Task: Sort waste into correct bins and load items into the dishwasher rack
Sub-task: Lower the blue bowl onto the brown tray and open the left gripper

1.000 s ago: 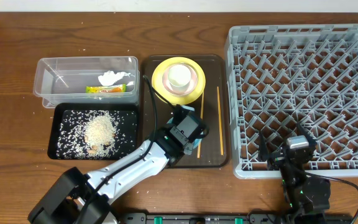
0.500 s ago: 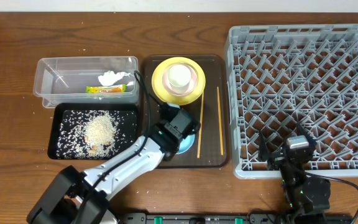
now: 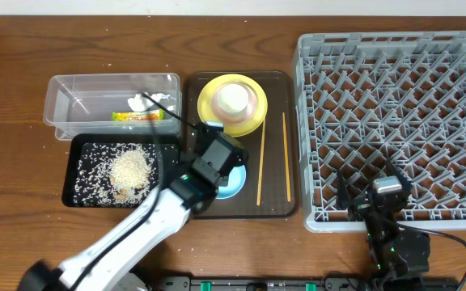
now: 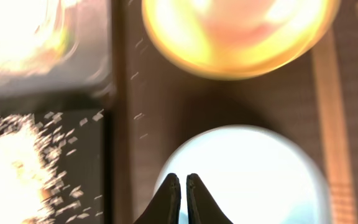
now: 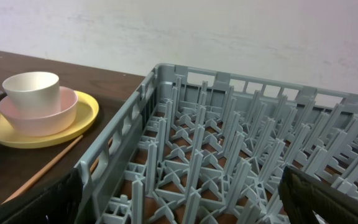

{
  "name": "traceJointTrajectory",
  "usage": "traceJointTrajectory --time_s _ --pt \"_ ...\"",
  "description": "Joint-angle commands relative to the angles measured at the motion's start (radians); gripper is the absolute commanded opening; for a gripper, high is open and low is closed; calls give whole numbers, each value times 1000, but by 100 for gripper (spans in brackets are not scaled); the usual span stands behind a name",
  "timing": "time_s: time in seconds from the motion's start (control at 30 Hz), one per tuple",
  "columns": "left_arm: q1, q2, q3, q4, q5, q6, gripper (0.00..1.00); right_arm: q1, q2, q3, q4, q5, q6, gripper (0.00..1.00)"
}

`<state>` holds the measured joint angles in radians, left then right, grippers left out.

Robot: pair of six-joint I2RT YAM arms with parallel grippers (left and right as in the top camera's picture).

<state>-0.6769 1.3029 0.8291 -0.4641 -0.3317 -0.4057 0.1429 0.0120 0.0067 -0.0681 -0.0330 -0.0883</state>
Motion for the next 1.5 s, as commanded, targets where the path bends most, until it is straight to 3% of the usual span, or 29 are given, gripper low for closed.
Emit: traceJointTrajectory --time_s 0.0,0.07,0.1,0.2,0.3,0.47,0.67,1.07,1.27,1.47 --pt "2 -79 34 16 182 -46 9 8 -5 -1 -4 3 -10 99" --pt "2 -90 34 37 249 -104 10 8 -5 -1 -4 3 -10 99" --pt "-2 -87 34 51 273 -125 16 8 -5 -1 -4 3 -10 99" --pt "-19 -63 34 78 286 -148 17 8 -5 -1 -4 3 -11 99" --pt "-31 -29 43 88 305 -174 27 8 -5 -1 -4 3 -10 99" --pt "-31 55 122 78 383 -175 34 8 -5 -1 -4 3 -10 99" --pt "-32 179 208 69 402 -175 35 8 -5 -1 -4 3 -11 99" --pt "-79 338 210 136 377 -164 34 8 -5 -1 -4 3 -10 99" --pt "-97 335 215 133 278 -122 34 8 -5 -1 -4 3 -10 99" --pt "-45 238 275 8 259 -85 35 8 -5 -1 -4 3 -10 99"
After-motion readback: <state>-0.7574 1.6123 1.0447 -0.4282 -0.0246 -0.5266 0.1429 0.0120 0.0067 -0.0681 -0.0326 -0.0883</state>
